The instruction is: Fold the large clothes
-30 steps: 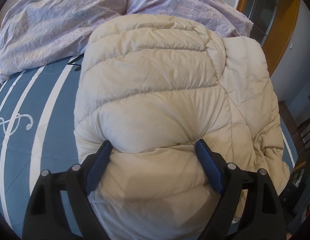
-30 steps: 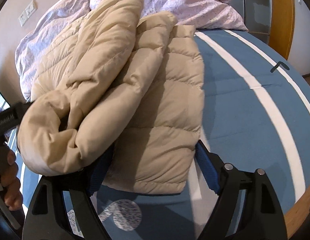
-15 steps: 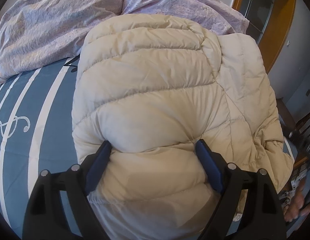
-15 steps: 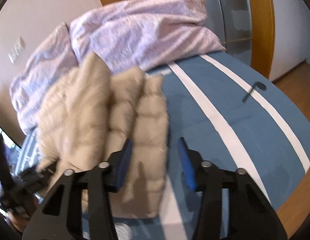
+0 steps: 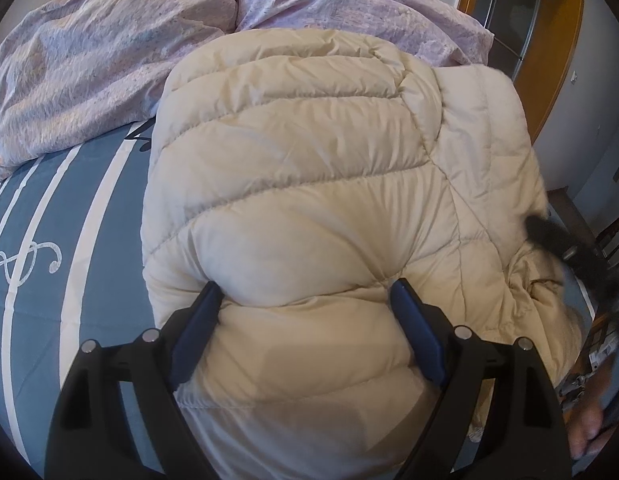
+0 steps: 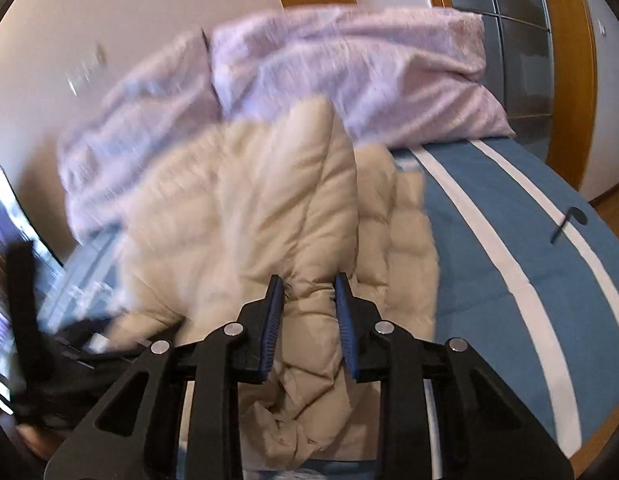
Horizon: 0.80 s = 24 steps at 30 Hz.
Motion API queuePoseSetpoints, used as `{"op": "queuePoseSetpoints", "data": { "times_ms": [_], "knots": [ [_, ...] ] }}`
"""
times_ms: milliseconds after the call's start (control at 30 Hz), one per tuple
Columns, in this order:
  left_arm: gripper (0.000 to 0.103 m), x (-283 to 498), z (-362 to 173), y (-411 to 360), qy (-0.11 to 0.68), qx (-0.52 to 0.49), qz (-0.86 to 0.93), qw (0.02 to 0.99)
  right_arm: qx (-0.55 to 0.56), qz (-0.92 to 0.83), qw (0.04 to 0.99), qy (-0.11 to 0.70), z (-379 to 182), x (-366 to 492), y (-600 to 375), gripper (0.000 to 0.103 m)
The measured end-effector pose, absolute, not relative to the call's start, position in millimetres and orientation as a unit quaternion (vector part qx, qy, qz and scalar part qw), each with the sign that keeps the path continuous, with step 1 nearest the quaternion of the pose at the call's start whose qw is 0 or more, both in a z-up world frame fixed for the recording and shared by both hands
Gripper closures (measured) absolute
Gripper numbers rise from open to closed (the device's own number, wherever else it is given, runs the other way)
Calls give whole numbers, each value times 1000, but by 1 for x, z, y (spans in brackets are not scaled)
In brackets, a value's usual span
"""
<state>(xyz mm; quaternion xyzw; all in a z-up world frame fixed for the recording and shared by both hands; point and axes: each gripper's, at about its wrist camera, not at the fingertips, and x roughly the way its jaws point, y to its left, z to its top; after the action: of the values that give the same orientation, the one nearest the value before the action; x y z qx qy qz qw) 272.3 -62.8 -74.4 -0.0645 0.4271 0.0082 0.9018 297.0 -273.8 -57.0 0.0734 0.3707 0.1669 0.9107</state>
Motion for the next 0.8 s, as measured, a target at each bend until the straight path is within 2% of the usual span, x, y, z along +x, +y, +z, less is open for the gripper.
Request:
{"op": "queuePoseSetpoints", "data": {
  "times_ms": [367, 800],
  "knots": [
    [14, 272, -73, -72, 423, -53, -8, 904, 78, 111, 887, 441, -106, 312, -293, 77],
    [15, 287, -39, -67, 401, -44, -1, 915, 87, 107, 884, 447, -113, 311, -300, 77]
  ]
}}
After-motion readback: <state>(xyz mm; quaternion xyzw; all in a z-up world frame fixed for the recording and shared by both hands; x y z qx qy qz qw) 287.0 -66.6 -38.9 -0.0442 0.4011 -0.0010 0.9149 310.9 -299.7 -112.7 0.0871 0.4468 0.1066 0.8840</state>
